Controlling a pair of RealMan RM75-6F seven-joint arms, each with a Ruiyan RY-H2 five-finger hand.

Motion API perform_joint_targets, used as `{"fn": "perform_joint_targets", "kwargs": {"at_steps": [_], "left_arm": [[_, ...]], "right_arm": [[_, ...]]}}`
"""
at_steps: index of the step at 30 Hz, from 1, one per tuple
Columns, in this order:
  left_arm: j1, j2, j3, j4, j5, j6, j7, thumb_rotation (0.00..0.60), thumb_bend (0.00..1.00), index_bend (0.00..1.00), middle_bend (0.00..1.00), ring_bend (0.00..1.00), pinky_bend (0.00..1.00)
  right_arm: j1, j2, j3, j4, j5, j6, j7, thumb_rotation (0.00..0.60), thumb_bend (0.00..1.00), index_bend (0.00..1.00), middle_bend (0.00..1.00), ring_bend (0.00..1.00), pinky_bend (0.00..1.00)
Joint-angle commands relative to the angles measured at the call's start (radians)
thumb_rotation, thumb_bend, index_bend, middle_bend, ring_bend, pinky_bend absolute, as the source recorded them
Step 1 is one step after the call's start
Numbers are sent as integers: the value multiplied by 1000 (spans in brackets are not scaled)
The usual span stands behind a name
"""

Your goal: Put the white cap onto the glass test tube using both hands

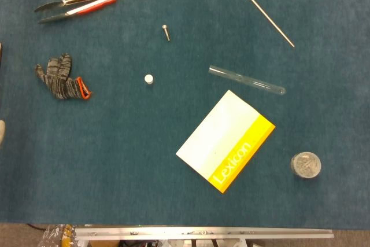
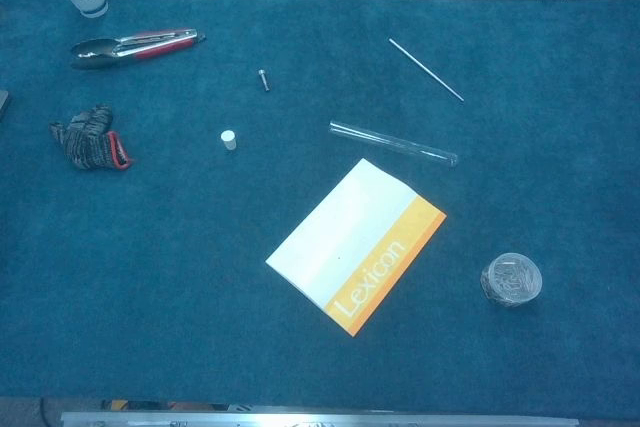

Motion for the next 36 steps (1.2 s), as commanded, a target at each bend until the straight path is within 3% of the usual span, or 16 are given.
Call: {"fn": "perform_joint_targets", "kwargs": {"at_steps": [1, 36], "left_arm": [[1, -1, 1, 0, 2, 2, 1, 600, 323, 212, 215, 84, 95], [-1, 3, -4, 13, 10, 5, -19, 600, 324, 213, 217, 84, 95]], "right_arm": [[0, -1, -1, 1, 0, -1, -1, 600, 309, 379, 284, 220, 323], [46, 37, 29, -64, -2, -40, -45, 600, 309, 379, 284, 220, 323]]}}
